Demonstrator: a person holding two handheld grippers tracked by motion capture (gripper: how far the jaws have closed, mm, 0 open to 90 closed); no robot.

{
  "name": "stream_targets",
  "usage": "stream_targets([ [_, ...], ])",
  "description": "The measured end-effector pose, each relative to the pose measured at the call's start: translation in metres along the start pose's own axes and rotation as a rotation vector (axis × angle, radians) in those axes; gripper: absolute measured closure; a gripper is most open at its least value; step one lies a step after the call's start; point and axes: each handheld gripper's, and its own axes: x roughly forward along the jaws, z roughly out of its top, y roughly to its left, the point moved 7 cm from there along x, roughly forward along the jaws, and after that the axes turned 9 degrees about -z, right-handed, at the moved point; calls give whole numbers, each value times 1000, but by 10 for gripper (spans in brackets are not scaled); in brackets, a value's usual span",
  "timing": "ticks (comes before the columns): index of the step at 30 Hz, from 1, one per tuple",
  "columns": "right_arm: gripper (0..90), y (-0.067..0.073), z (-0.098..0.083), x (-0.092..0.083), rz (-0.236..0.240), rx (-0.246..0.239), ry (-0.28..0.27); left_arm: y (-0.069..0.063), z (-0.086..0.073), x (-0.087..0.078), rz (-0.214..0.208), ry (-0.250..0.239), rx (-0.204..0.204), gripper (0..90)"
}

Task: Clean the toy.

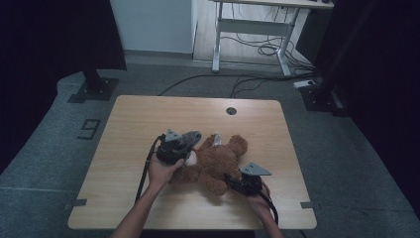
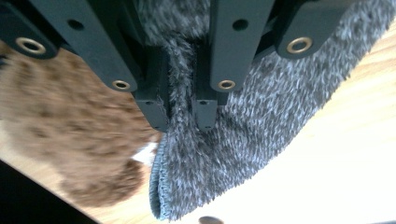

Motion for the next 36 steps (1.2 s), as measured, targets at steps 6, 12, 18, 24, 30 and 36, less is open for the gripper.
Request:
stream_targets([
  [6,556,0,-1,0,4,-2,0,30,-21,-1,-23,-19,-130,788],
  [12,559,0,-2,0,-9,-2,5,44,-43,-14,79,28,-82,789],
  [18,560,-2,-3,0,-3,17,8,60,-81,-35,72,51,-138,782],
  [24,560,-1,-3,0,-5,14,8,29,-68,-69,-39,-109,-120,789],
  [30,560,-1,-3,-1,-9,15,8,-7,-65,-55,-88,-75,-40,795],
  [36,560,0,-3,0,-8,7,6,8,-88,-50,-50,-47,-86,803],
])
